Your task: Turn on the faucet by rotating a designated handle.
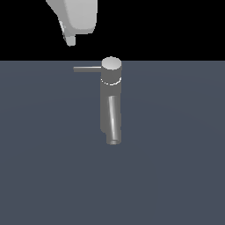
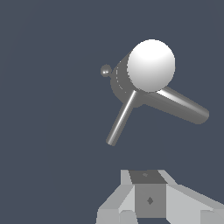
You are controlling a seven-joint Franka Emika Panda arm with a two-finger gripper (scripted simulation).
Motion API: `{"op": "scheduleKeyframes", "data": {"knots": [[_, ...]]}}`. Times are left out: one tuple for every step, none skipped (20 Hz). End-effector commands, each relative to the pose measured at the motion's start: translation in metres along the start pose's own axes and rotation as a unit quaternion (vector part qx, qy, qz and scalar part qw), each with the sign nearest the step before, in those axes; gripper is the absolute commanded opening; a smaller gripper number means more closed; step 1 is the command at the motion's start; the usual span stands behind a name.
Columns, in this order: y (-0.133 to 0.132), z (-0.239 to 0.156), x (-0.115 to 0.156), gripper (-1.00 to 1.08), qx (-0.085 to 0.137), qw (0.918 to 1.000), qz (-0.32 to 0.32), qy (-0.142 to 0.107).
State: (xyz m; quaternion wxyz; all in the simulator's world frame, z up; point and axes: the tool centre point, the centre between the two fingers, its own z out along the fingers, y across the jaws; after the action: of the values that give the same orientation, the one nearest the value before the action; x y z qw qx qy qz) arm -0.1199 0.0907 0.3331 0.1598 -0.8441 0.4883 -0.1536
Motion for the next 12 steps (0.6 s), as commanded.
{"op": "scheduleKeyframes", "data": {"knots": [[-0.007,0.011,0.003,-1.00,0.010,0.9995,0.030,0.008],[-0.010,0.015,0.005,-1.00,0.014,0.9990,0.042,0.011],[-0.014,0.020,0.006,-1.00,0.018,0.9983,0.054,0.014],[-0.017,0.024,0.008,-1.00,0.022,0.9975,0.066,0.018],[-0.020,0.028,0.010,-1.00,0.026,0.9965,0.077,0.021],[-0.023,0.032,0.012,-1.00,0.029,0.9954,0.088,0.024],[-0.025,0.036,0.013,-1.00,0.033,0.9942,0.099,0.027],[-0.028,0.040,0.015,-1.00,0.036,0.9930,0.109,0.029],[-0.031,0.043,0.017,-1.00,0.039,0.9916,0.119,0.032],[-0.033,0.046,0.019,-1.00,0.042,0.9903,0.128,0.035],[-0.035,0.049,0.021,-1.00,0.045,0.9889,0.137,0.037],[-0.037,0.052,0.023,-1.00,0.048,0.9875,0.145,0.039]]}}
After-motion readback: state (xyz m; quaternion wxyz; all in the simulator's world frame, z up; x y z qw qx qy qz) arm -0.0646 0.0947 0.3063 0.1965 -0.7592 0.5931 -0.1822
